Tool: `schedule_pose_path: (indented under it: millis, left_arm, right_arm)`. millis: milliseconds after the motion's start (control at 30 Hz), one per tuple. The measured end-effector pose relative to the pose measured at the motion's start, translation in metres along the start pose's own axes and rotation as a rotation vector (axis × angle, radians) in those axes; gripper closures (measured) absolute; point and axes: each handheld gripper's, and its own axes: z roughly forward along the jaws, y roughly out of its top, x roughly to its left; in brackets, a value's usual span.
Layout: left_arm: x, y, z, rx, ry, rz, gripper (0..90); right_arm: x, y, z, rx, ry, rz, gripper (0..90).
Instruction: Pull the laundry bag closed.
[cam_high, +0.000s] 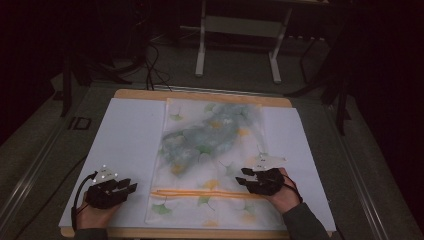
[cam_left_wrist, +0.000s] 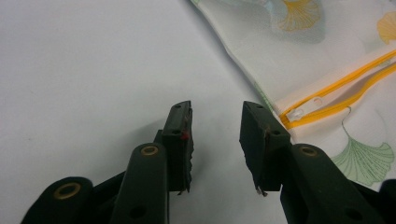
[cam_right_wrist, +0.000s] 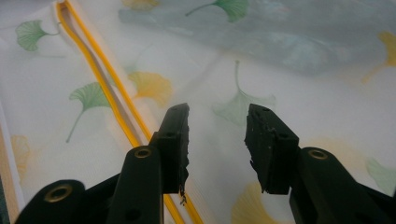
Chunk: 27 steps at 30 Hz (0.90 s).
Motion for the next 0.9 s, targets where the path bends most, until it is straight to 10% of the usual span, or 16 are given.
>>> schedule_pose_path:
  millis: [900]
  left_arm:
    - [0.001,0.001,-0.003,0.002,-0.007,0.019,64.1]
  right_arm:
    - [0.021,0.041,0.027,0.011,0.056,-0.104,56.1]
